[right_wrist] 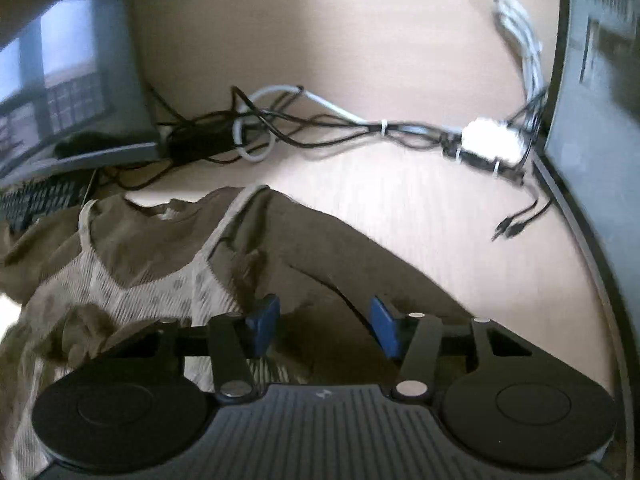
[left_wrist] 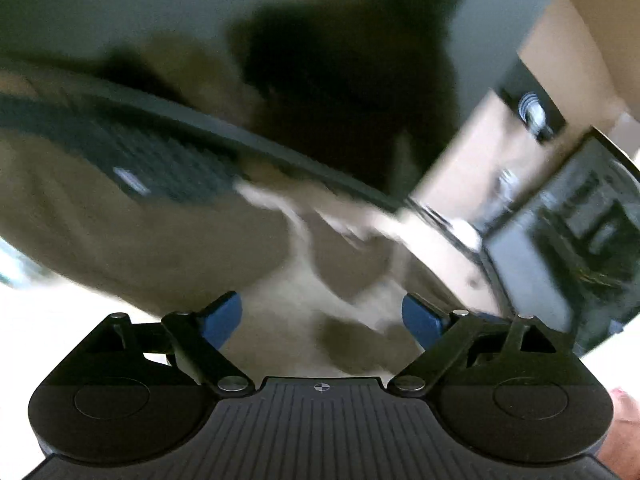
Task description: Fold clothes
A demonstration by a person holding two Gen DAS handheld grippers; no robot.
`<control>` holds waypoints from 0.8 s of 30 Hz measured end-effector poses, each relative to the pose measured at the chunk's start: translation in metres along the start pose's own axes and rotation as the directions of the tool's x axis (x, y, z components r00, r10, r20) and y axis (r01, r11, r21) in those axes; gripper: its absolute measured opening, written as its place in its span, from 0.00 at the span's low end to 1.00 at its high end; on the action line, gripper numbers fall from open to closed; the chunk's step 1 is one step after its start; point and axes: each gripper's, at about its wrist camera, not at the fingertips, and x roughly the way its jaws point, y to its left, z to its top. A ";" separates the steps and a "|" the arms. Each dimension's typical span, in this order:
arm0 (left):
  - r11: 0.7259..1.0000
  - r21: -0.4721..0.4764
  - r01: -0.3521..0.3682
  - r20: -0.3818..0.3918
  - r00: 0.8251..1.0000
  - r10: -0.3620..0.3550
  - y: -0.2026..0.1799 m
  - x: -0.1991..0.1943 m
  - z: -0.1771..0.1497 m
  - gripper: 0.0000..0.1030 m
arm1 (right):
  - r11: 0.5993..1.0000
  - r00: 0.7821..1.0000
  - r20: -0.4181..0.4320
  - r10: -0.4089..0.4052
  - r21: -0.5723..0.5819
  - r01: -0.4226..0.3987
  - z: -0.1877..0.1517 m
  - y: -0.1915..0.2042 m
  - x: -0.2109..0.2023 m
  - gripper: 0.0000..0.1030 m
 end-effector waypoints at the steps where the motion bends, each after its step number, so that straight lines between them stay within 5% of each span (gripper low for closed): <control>1: 1.000 -0.006 0.012 -0.031 0.999 -0.012 -0.005 0.014 -0.008 0.89 | 0.998 0.999 -0.013 0.042 0.039 -0.042 0.000 -0.006 0.002 0.49; 4: 0.999 -0.035 0.034 -0.118 0.992 -0.038 -0.013 0.049 -0.031 0.89 | 0.973 0.983 -0.057 0.177 0.160 -0.166 0.002 -0.026 0.012 0.49; 7: 0.997 -0.068 0.028 -0.149 0.988 -0.038 -0.009 0.062 -0.040 0.90 | 0.968 0.975 -0.088 0.205 0.164 -0.189 0.003 -0.036 0.021 0.43; 12: 0.994 -0.109 0.017 -0.145 0.989 -0.033 0.006 0.071 -0.046 0.91 | 0.993 0.992 -0.076 0.103 0.065 -0.098 0.026 -0.051 0.037 0.39; 14: 0.993 -0.115 0.017 -0.139 0.990 -0.033 0.012 0.072 -0.043 0.91 | 0.998 0.996 -0.060 0.061 0.029 -0.059 0.038 -0.052 0.047 0.27; 16: 0.994 -0.109 0.016 -0.132 0.991 -0.030 0.017 0.069 -0.039 0.90 | 1.000 0.999 -0.047 0.022 -0.012 -0.022 0.047 -0.049 0.054 0.25; 21: 0.996 -0.090 -0.005 -0.148 0.989 -0.008 0.016 0.068 -0.029 0.91 | 0.968 0.987 0.032 -0.158 -0.191 0.161 0.054 -0.022 0.053 0.34; 24: 0.999 -0.022 0.034 -0.106 0.994 -0.036 0.002 0.057 -0.017 0.91 | 0.987 0.998 0.054 0.013 -0.164 -0.004 0.044 -0.009 0.023 0.49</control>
